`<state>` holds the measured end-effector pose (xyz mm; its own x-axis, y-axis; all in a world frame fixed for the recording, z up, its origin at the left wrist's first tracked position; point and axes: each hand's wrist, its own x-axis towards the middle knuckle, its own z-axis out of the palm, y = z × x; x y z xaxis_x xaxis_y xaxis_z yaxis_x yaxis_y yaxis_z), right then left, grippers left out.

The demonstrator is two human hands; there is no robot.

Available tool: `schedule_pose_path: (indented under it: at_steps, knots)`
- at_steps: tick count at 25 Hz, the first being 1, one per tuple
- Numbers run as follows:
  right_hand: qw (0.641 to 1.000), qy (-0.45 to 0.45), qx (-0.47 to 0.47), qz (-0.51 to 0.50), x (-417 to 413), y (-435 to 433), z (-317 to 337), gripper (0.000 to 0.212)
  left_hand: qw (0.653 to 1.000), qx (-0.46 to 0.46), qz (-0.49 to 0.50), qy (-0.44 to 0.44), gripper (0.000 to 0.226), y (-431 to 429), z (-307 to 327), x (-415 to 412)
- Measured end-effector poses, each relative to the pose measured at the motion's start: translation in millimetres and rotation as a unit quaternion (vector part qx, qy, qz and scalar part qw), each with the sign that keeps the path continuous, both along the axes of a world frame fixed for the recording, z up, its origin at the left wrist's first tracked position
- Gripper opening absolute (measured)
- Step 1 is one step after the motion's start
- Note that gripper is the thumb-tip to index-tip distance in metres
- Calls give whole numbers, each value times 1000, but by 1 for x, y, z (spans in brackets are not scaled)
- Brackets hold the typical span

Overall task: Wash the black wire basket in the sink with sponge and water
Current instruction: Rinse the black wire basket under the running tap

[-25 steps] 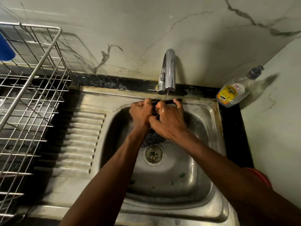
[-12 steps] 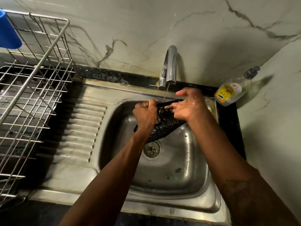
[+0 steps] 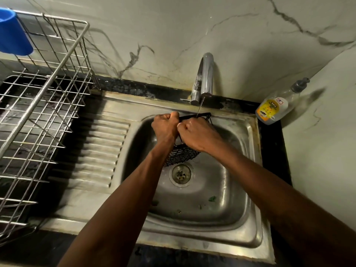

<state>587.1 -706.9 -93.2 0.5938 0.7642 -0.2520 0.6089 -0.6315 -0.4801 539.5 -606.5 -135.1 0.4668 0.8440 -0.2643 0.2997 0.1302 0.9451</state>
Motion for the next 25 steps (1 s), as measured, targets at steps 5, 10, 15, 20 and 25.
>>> schedule_pose_path:
  at_steps: [5,10,15,20,25]
  knots:
    - [965,-84,1,248,49,-34,-12,63,999,11,-41,18,39,11,-4,-6]
    - [946,-227,45,228,45,-42,-34,58,998,-23,51,39,32,11,-3,-4]
    - [984,-123,117,61,-1,-31,-66,53,964,-148,216,51,32,11,-16,-17]
    - [962,-4,270,49,4,-13,-75,40,964,-202,162,56,54,-7,-37,-43]
    - [966,3,253,50,12,9,-79,36,950,-305,-57,40,41,16,-13,-45]
